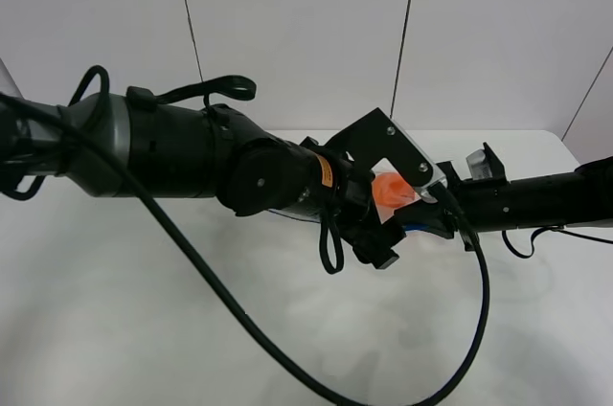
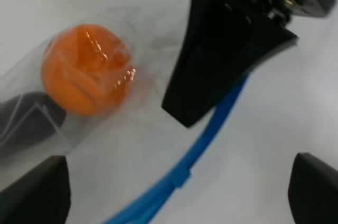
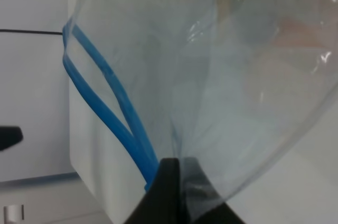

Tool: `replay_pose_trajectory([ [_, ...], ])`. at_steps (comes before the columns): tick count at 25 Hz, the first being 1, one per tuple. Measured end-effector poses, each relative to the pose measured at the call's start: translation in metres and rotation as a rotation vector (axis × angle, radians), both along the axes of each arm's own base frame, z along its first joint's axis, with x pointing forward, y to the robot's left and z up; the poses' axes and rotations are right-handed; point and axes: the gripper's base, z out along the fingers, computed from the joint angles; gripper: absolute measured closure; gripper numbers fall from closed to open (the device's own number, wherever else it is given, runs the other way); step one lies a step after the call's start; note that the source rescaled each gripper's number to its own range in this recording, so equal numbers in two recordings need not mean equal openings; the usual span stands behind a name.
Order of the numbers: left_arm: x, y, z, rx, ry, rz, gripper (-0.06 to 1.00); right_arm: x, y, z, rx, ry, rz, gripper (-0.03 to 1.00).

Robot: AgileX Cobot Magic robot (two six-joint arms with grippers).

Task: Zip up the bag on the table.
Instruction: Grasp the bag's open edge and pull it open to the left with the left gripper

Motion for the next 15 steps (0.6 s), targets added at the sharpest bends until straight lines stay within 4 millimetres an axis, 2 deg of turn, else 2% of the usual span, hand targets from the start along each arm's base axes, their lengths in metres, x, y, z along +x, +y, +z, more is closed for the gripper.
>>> replay_pose_trajectory([
  [8,0.004,-0.005,-0.028,0.102,0.003,-0.054,-0.05,-0.001,0.001,0.002,0.028,0.017,-0.002,0.97],
  [15,0.005,-0.006,-0.029,0.094,-0.011,-0.058,-0.05,-0.001,0.003,0.004,0.061,0.019,0.004,0.97],
])
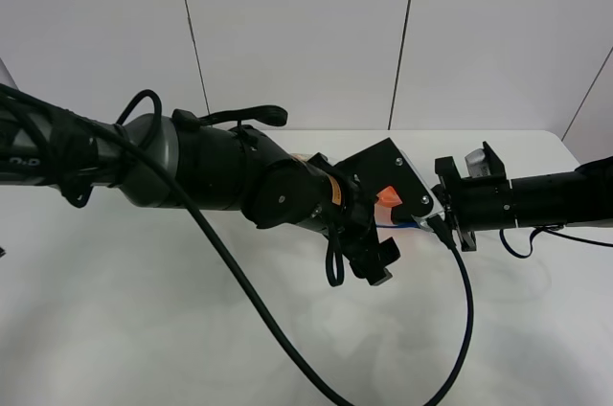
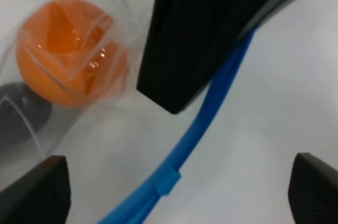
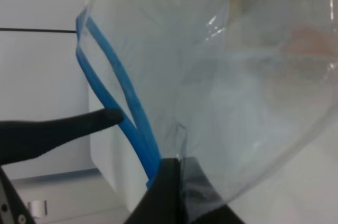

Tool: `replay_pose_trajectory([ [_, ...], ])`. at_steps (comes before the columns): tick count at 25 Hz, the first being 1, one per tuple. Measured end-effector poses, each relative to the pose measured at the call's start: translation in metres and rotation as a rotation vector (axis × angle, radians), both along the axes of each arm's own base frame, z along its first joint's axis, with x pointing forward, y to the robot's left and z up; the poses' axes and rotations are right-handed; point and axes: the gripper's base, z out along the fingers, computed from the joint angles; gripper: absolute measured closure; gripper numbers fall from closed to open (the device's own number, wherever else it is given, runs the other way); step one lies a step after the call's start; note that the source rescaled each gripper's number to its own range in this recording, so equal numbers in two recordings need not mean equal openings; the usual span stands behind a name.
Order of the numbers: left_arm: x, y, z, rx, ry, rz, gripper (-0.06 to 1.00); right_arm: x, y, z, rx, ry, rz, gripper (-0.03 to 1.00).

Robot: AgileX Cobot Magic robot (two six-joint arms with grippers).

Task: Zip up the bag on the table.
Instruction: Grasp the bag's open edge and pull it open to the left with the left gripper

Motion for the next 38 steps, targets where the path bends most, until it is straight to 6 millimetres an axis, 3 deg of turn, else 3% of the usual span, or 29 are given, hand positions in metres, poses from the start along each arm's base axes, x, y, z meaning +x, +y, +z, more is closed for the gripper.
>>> replay_pose_trajectory([
  [10,0.0,0.0,0.0,0.024,-0.032,-0.037,-0.05,-0.001,0.002,0.003,0.041,-0.001,0.016,0.97],
  [17,0.001,-0.002,-0.015,0.052,-0.013,-0.042,-0.05,-0.002,0.003,0.005,0.06,0.001,0.025,0.97],
  [38,0.003,-0.003,-0.012,0.089,-0.085,-0.116,-0.04,-0.002,0.002,0.002,0.026,0.006,0.027,0.97],
])
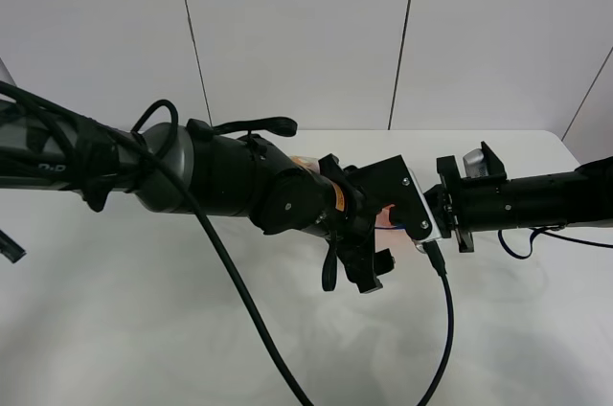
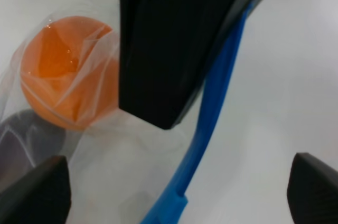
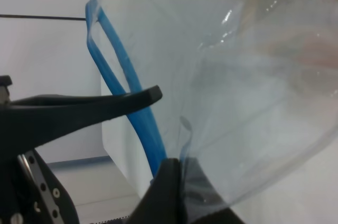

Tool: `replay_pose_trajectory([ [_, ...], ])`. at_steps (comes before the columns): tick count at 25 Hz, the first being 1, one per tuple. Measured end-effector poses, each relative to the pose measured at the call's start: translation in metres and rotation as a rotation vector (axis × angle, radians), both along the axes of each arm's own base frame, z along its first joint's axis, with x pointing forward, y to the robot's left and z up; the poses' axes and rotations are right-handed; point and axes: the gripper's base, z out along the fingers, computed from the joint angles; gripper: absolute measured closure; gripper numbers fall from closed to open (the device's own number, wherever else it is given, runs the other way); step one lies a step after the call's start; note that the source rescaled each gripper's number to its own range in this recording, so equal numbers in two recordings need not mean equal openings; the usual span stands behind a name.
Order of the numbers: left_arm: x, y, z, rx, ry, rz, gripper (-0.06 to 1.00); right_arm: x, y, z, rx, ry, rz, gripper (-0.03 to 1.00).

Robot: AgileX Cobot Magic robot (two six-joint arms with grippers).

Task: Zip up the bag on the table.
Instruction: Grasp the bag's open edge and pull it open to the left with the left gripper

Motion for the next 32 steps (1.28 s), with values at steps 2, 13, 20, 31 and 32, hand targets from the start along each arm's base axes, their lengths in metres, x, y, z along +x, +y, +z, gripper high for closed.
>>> replay_pose_trajectory([
  [2,0.0,0.0,0.0,0.003,-0.003,-0.004,-0.03,0.0,0.0,0.0,0.0,0.0,0.0,0.97],
  [13,0.0,0.0,0.0,0.011,-0.013,-0.017,0.34,0.0,0.0,0.0,0.0,0.0,0.0,0.97],
  [20,0.0,0.0,0.0,0.028,-0.032,-0.041,0.77,-0.0001,0.0,-0.0001,-0.001,0.0,0.002,0.97],
  [31,0.0,0.0,0.0,0.05,-0.059,-0.073,0.94,-0.0001,0.0,-0.0001,-0.001,0.0,0.002,0.97],
  [32,0.0,0.0,0.0,0.053,-0.062,-0.078,0.94,-0.0001,0.0,-0.0001,-0.001,0.0,0.001,0.97],
])
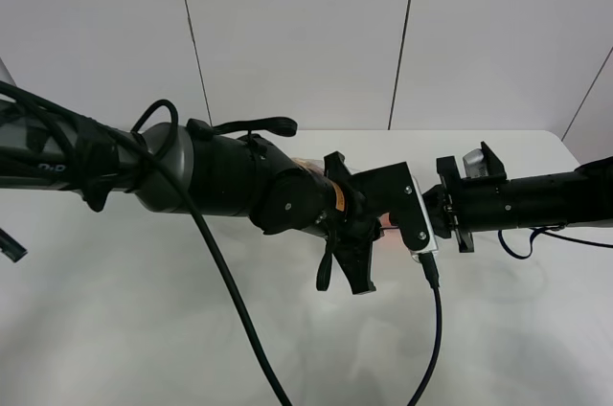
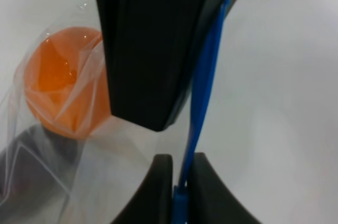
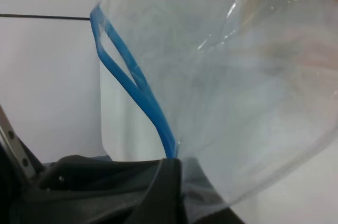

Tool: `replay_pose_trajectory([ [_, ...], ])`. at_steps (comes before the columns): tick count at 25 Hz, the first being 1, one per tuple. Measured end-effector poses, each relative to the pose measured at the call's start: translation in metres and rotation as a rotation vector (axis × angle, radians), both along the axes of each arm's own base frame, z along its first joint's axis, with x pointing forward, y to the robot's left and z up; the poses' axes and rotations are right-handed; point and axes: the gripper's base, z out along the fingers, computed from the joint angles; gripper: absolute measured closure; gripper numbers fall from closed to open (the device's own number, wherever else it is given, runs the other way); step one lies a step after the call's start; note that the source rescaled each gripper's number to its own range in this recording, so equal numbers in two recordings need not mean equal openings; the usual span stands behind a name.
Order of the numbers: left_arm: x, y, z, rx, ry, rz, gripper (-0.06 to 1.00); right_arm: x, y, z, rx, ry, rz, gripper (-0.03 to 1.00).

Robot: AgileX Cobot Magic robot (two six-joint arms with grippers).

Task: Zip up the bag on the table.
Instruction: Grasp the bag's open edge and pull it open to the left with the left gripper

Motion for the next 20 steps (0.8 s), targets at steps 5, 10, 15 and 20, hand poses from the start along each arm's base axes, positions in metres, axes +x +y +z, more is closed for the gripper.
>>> replay_pose_trajectory([
  [5,0.001,0.001,0.0,0.026,-0.01,-0.021,0.94,0.0,0.0,0.0,-0.004,-0.01,0.006,0.97],
  [10,0.013,0.015,-0.002,0.05,0.011,0.02,0.94,0.0,0.0,0.0,-0.006,-0.016,0.002,0.97],
  [15,0.034,0.043,-0.006,0.099,0.062,0.102,0.94,0.001,0.0,0.0,-0.006,-0.016,-0.004,0.97],
  [20,0.056,0.073,-0.008,0.133,0.075,0.171,0.94,0.001,0.0,0.0,-0.004,-0.017,-0.008,0.97],
])
